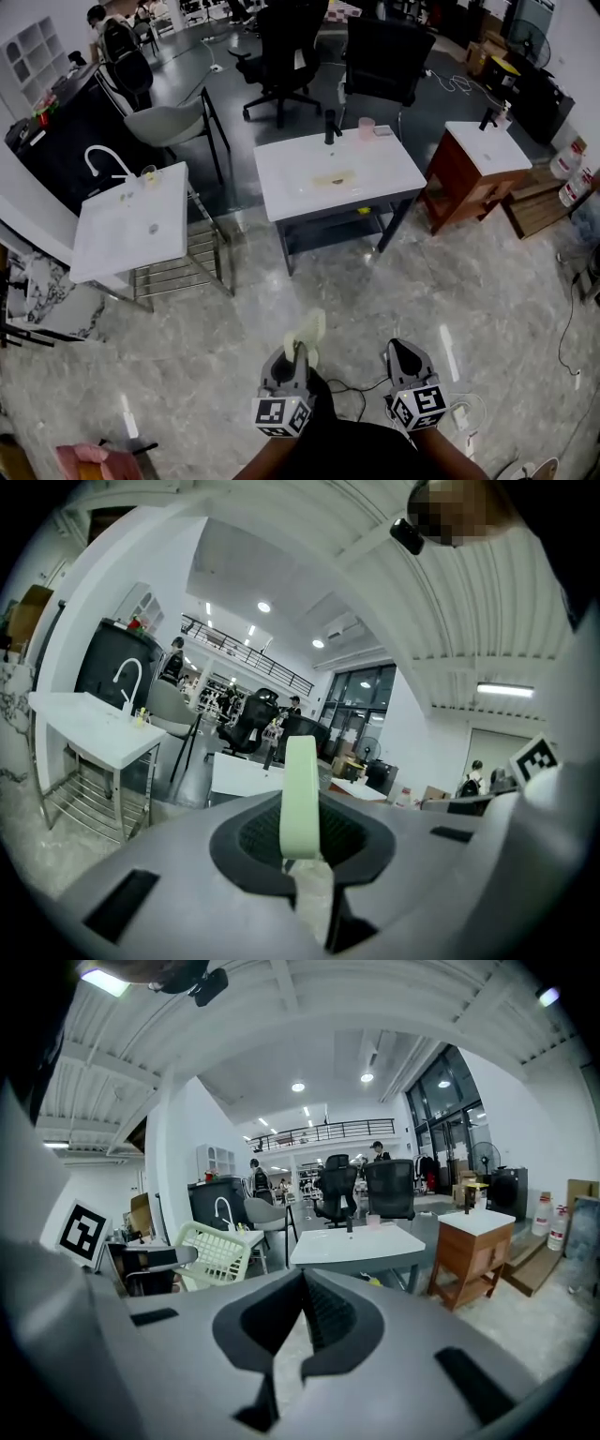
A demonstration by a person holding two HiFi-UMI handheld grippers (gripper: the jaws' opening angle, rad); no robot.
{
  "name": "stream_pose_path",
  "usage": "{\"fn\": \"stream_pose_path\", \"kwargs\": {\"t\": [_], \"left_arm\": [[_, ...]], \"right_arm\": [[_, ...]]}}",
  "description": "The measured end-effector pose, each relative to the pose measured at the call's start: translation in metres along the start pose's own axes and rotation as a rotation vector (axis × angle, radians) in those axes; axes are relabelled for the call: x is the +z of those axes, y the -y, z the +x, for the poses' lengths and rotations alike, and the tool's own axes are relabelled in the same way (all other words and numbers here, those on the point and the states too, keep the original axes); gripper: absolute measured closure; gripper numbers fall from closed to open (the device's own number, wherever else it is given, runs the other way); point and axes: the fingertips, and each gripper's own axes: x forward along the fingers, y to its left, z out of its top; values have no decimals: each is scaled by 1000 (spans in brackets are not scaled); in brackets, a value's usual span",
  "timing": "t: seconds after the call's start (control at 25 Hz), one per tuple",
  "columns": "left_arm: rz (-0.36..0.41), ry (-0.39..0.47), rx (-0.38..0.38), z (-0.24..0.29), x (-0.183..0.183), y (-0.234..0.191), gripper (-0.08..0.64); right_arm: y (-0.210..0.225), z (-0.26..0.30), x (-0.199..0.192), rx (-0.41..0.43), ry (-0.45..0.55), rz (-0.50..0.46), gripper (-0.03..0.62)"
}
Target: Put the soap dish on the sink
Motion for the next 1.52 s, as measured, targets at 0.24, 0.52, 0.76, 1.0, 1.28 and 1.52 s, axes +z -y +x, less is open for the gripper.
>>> {"fn": "stream_pose_path", "kwargs": {"t": [0.24,0.52,0.76,1.0,1.28,1.52], "left_arm": [[-39,22,17,53,40,-49,509],[64,12,-42,103,80,-74,509],[115,12,-85,144,97,-99,509],[120,-12,-98,170,107,-121,509],[99,5,-97,178,116,-133,509],[95,5,-105,188,114,-130,509]], "right_arm": [[6,62,38,-25,-1,4,597],[8,132,73,-29,-2,8,597],[9,179,81,-51,-25,13,597],[13,210,85,-71,-37,45,597],[17,226,92,-68,-27,49,597],[28,249,101,-54,-15,52,597]]}}
